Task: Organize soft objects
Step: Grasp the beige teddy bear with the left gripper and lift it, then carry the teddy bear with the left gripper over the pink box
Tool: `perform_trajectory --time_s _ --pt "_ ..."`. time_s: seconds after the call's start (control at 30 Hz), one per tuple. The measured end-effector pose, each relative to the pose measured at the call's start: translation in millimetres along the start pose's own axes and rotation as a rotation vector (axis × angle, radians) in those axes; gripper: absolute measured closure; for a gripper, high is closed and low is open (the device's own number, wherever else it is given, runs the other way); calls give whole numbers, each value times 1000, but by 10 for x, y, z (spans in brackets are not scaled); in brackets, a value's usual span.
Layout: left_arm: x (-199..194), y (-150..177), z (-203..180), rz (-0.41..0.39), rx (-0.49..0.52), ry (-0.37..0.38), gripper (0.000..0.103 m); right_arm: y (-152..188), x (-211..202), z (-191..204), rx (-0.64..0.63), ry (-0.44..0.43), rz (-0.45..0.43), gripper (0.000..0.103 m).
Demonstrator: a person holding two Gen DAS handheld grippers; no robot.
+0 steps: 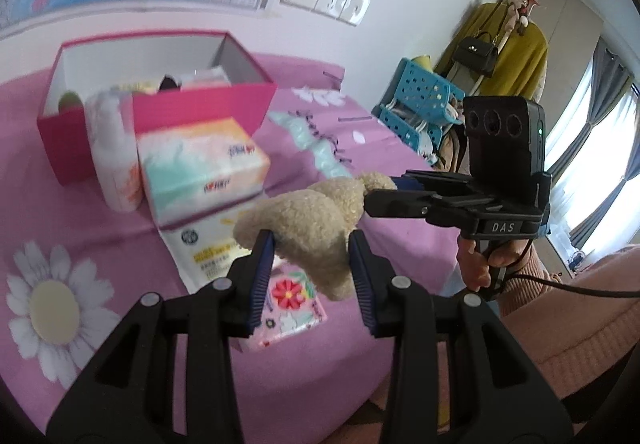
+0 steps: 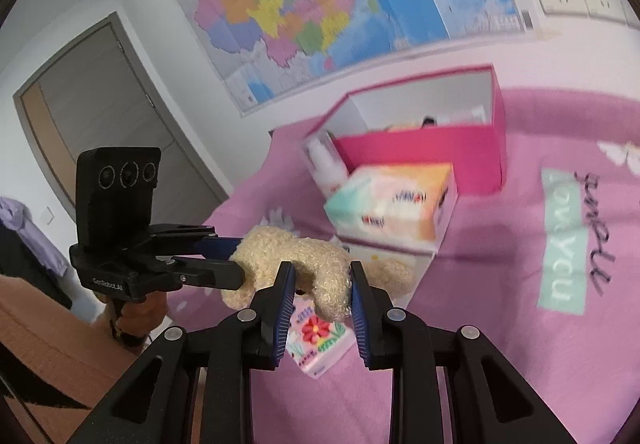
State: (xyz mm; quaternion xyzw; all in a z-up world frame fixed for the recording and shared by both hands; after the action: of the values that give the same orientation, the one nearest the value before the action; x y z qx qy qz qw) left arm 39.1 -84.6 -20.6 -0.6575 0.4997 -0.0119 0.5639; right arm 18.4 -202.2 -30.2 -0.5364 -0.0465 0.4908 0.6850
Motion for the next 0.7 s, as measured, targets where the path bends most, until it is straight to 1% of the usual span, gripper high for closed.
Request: perform_trajectory --time_s 0.13,0.33,0.47,0.6,0.7 --pt "-36 -182 -5 -31 28 -18 62 -167 -27 15 -37 8 -30 76" --pt "40 -528 72 -56 73 -73 62 -512 0 -44 -85 27 -82 76" --pt "128 -808 163 -69 105 -132 62 -793 72 -138 -110 47 -118 76" --pt "245 -1108 307 -78 107 -170 62 -1041 195 -275 -118 65 -136 77" --pt "353 -1276 419 -80 110 -204 62 -1225 298 -391 -122 81 -150 76"
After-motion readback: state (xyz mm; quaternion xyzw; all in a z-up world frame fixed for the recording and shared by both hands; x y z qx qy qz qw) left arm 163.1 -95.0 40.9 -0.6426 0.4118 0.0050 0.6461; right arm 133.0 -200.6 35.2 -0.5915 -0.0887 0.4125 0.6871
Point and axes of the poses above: each gripper's, at about its wrist camera, not at the fingertips, and x roughly the way its jaws point, z to its left, y to its underside, the point moved 6 cm from there along x, roughly the way its jaws point, and after that the axes turned 4 degrees about -z, right-handed, at the moved point
